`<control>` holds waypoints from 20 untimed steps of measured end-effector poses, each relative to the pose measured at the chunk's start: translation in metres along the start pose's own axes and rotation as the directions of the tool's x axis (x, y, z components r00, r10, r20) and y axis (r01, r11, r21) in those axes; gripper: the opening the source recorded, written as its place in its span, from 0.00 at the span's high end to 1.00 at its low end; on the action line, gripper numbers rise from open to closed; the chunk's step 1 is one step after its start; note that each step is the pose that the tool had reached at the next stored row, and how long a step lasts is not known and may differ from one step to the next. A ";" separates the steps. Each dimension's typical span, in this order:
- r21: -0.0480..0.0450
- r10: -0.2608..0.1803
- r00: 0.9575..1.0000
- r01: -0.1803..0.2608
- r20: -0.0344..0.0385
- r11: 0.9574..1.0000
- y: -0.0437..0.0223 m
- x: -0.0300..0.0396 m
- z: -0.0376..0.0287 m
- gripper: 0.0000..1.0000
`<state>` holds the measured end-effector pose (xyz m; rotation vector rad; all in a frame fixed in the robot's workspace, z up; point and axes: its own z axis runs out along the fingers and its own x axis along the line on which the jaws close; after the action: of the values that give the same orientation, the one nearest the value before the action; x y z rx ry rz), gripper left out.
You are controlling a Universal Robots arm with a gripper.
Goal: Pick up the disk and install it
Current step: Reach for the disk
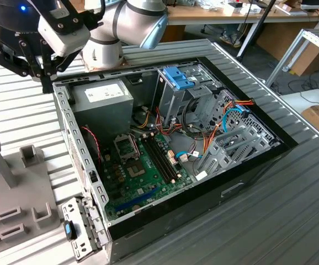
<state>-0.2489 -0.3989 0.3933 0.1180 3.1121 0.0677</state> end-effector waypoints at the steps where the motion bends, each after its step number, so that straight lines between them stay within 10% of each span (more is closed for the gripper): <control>1: 0.000 0.000 1.000 0.000 0.000 1.000 -0.0001 0.0012 0.0000 0.89; 20: 0.000 0.000 1.000 0.000 0.000 1.000 -0.0008 0.0105 -0.0003 0.89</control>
<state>-0.2594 -0.3989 0.3933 0.1179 3.1120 0.0676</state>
